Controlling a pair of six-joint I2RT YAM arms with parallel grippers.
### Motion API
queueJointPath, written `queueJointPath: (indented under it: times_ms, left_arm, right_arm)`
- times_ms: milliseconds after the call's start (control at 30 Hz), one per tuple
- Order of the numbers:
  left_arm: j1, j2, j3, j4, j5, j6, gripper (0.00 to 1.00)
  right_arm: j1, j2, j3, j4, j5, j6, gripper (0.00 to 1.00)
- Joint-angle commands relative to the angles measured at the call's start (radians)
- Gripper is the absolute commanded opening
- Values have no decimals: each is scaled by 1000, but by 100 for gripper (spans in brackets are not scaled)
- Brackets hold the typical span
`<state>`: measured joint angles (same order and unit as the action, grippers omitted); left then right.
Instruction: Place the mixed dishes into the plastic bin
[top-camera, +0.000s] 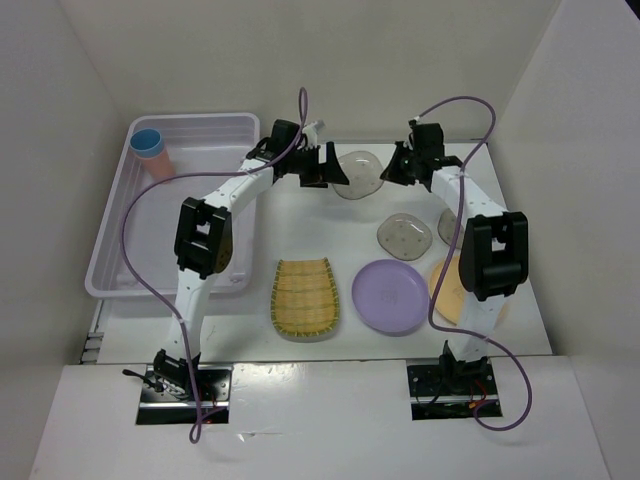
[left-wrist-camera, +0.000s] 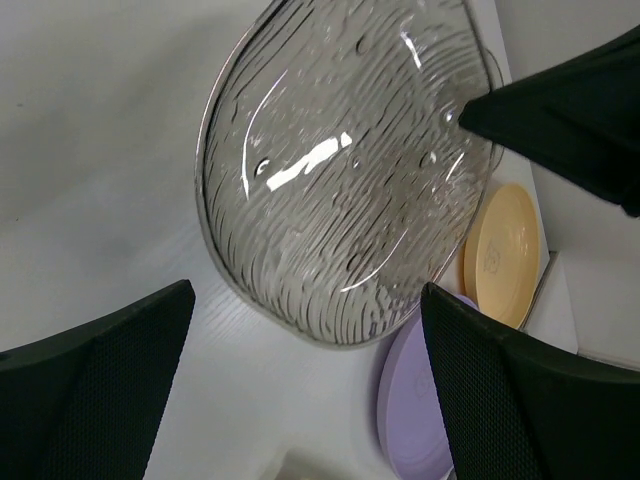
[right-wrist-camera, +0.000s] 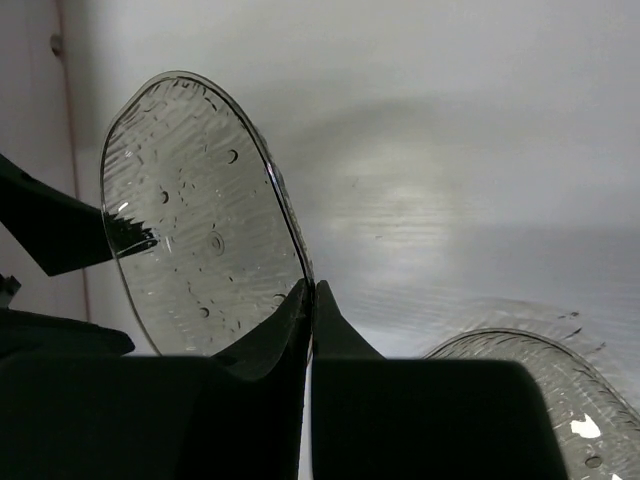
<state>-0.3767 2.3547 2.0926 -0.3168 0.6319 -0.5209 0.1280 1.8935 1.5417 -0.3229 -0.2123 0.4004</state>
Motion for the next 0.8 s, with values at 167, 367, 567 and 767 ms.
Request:
queueJointPath:
  times_ms: [167, 367, 567, 767]
  left_arm:
    - [-5, 48, 73, 31, 32, -24, 76]
    - [-5, 48, 73, 31, 42, -33, 44]
    - [4, 48, 55, 51, 51, -68, 12]
    - [27, -35, -14, 139, 11, -148, 0]
  right_arm:
    - [28, -66, -32, 28, -42, -23, 0]
    - [38, -66, -32, 38, -61, -44, 0]
    - [70, -76, -14, 47, -105, -78, 3]
    - [79, -85, -14, 58, -81, -78, 56]
